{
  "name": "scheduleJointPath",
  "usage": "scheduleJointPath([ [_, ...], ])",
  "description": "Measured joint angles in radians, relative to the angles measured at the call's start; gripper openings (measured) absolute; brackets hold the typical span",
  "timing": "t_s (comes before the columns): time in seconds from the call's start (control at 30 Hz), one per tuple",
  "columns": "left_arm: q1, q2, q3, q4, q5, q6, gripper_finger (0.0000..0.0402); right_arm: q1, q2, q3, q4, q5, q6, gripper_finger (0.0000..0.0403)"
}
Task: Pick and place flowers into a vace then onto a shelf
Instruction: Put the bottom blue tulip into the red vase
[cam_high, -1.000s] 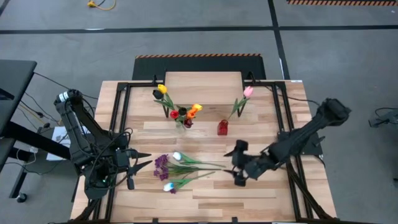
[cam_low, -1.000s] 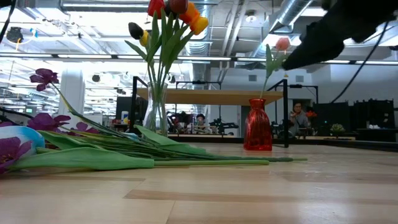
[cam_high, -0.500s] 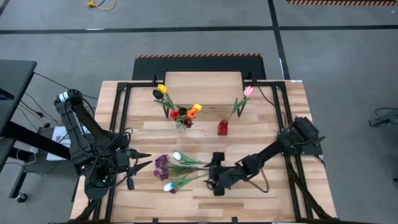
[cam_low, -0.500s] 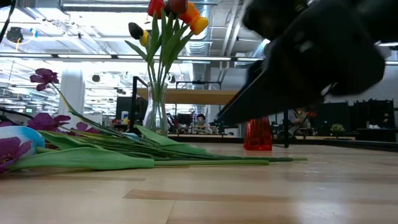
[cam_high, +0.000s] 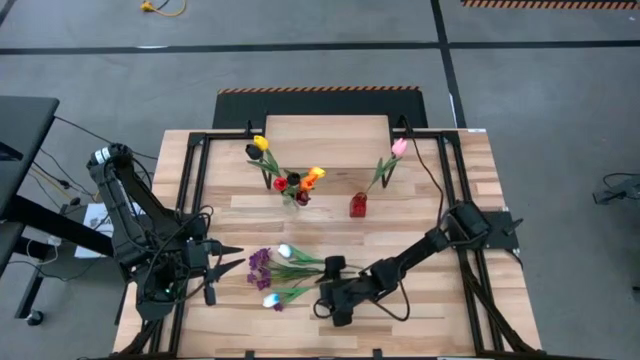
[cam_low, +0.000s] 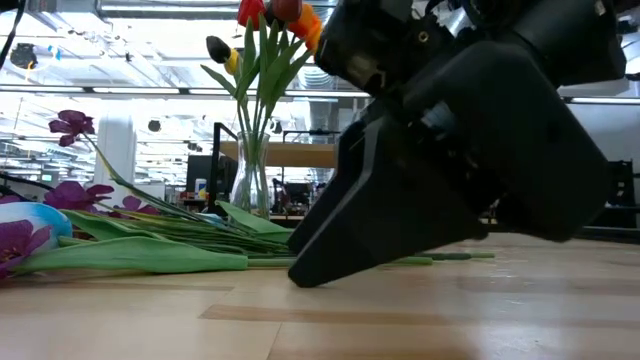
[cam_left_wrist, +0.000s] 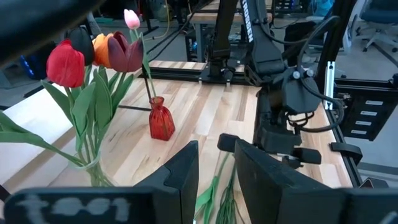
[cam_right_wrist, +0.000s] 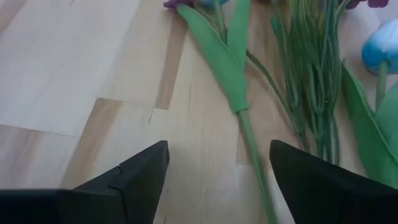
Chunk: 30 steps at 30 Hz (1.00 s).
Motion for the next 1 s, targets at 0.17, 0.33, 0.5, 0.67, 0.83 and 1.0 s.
scheduleJointPath([
  [0.17,0.000,0.000,0.000,0.000,0.020,-0.005,0.0096,-0.008,0.023,0.004,0.005,-0.004,0.009,0.0269],
  [0.33,0.000,0.000,0.000,0.000,0.024,-0.011,0.0096,-0.032,0.025,0.005,-0.034,-0.024,0.046,0.0267],
  [0.5,0.000,0.000,0.000,0.000,0.024,-0.014,0.0096,-0.068,0.025,0.005,-0.059,-0.103,0.053,0.0240],
  [0.67,0.000,0.000,0.000,0.000,0.024,-0.016,0.0096,-0.090,0.024,-0.004,-0.059,-0.130,0.043,0.0175],
  [0.83,0.000,0.000,-0.001,0.000,0.025,-0.019,0.0096,-0.101,0.022,-0.006,-0.069,-0.126,0.054,0.0082],
  [1.0,0.000,0.000,-0.001,0.000,0.026,-0.022,0.0096,-0.106,0.021,-0.006,-0.079,-0.125,0.069,0.0010],
])
